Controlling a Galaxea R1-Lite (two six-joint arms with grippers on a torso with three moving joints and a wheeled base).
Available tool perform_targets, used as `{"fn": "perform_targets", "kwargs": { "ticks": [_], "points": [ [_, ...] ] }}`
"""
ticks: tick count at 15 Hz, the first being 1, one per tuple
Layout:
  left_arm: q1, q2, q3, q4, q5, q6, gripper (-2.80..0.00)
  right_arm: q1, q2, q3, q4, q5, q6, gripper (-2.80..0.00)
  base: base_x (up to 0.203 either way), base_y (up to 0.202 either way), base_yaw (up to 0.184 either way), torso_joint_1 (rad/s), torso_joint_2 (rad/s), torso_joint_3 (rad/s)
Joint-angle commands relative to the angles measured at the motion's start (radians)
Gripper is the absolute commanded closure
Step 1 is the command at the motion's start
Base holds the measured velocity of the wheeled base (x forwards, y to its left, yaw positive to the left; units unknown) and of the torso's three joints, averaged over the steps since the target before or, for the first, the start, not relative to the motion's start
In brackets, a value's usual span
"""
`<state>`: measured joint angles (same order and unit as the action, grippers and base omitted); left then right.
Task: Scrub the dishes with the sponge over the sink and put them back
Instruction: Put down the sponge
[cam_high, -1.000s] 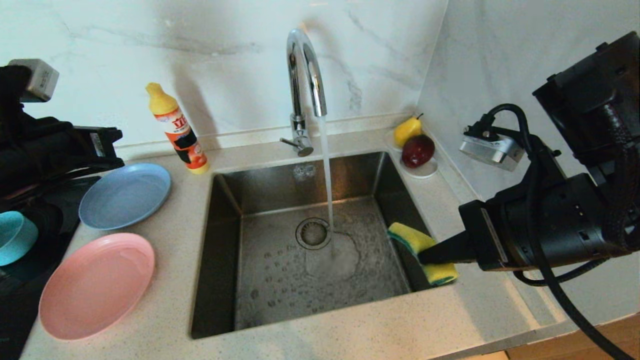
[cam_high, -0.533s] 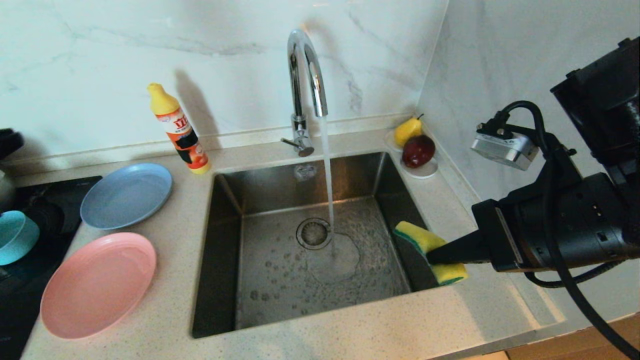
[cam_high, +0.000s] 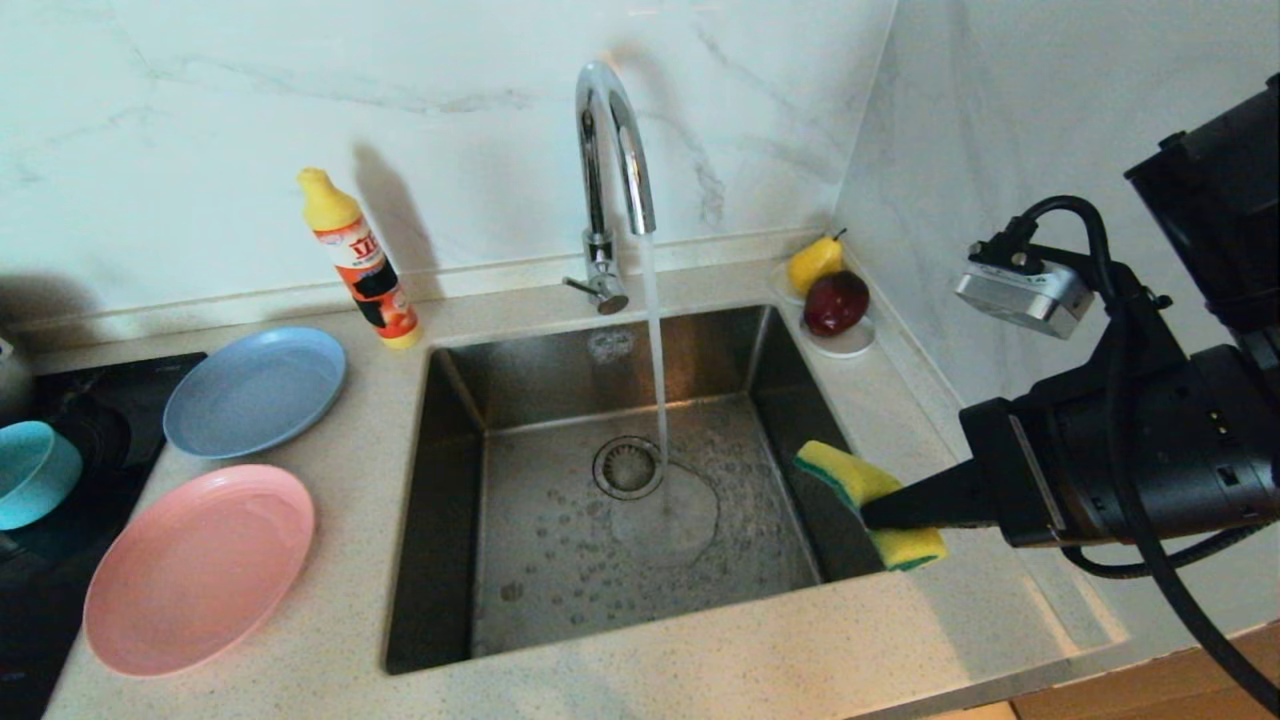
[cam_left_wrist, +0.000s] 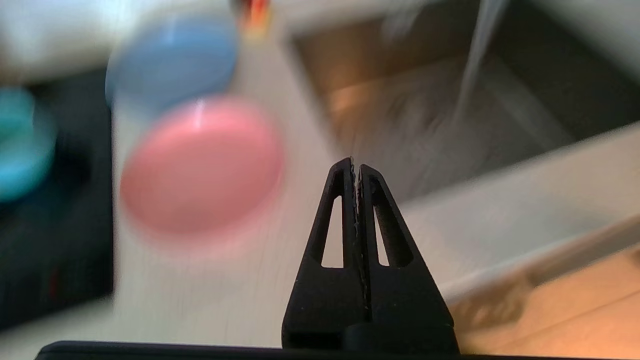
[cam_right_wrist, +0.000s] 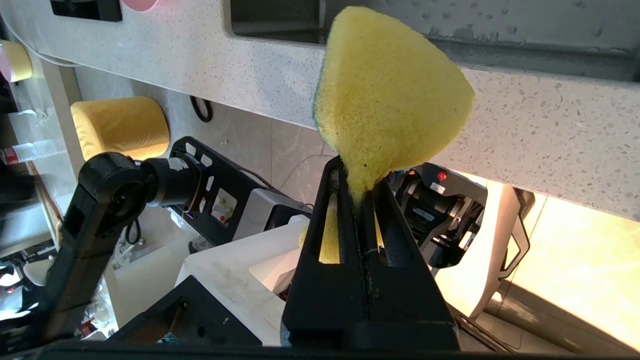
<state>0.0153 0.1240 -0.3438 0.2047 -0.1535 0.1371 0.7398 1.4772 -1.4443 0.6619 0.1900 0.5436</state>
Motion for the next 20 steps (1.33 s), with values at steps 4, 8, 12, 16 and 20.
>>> {"fn": "perform_targets", "kwargs": {
  "ticks": [4,8,12,16,20],
  "points": [
    [-0.001,-0.123,0.321,-0.23,0.199,0.052,0.0,0.003,-0.017,-0.001,0.004,0.002,-0.001,0.0,0.0,0.0,0.0,0.0,0.0,0.0],
    [-0.001,-0.122,0.365,-0.225,0.117,-0.055,0.0,0.012,-0.033,0.0,0.006,-0.001,0.001,0.0,0.0,0.0,0.0,0.0,0.0,0.0],
    [-0.002,-0.122,0.362,-0.229,0.117,-0.062,0.0,0.015,-0.05,0.014,0.016,-0.031,0.0,0.0,0.0,0.0,0.0,0.0,0.0,0.0],
    [-0.002,-0.122,0.362,-0.229,0.117,-0.071,0.0,0.059,-0.058,0.043,0.014,-0.199,-0.03,0.0,0.0,0.0,0.0,0.0,0.0,0.0],
    [-0.002,-0.122,0.362,-0.229,0.117,-0.071,0.0,0.063,-0.094,0.081,0.016,-0.338,-0.069,0.0,0.0,0.0,0.0,0.0,0.0,0.0]
  ]
}}
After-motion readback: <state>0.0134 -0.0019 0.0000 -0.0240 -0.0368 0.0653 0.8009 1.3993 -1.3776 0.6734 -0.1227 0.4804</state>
